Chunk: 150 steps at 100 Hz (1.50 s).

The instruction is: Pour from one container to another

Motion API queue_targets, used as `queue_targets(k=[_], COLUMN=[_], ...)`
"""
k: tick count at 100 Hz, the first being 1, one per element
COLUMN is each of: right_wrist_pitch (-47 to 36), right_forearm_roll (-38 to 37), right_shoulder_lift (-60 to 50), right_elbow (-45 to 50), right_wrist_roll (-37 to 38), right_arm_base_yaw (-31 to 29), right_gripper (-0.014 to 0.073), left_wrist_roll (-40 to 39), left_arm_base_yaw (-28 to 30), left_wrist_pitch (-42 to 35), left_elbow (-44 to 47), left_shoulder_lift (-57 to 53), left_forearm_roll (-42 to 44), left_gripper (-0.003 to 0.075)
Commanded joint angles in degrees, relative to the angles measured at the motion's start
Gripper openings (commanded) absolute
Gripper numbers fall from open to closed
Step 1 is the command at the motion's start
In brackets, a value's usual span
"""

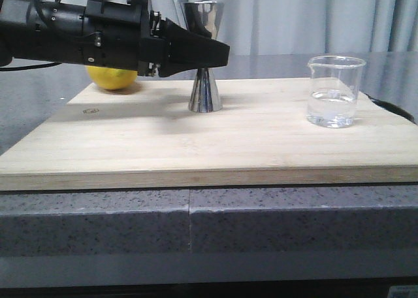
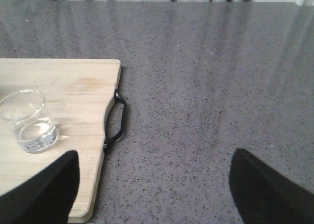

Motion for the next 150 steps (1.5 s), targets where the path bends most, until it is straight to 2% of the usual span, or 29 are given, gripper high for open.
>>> queue_targets(k=[1, 111, 133, 143, 150], right_wrist_pitch=[-4.5, -5.2, -2.7, -0.4, 1.4], right_forearm_roll=[-0.5, -0.9, -0.6, 2.1, 6.3], right_shoulder_lift=[1.0, 1.0, 3.4, 6.1, 8.5], right_elbow=[-2.0, -2.0, -6.0, -8.4, -9.7], right_wrist_roll=[-0.3, -0.3, -0.3, -2.9, -9.1], right_arm_base_yaw=[-0.3, -0.3, -0.3, -0.3, -0.3], right_gripper=[0.0568, 0.0568, 0.0568, 0.0567, 0.0567], left_wrist_roll=[-0.4, -4.6, -4.7, -4.7, -4.7], left_arm_base_yaw=[-0.3, -0.3, -0.3, -0.3, -0.3], left_wrist_pitch=[6.9, 6.9, 6.9, 6.9, 6.9], left_elbow=[-1.5, -6.9, -6.9, -6.9, -6.9], left_shoulder_lift=[-2.6, -4.3, -6.3, -6.3, -6.3], left_forearm_roll=[-4.8, -4.8, -4.8, -4.8, -4.8], left_gripper=[0.0259, 0.0259, 0.0259, 0.0259, 0.0259])
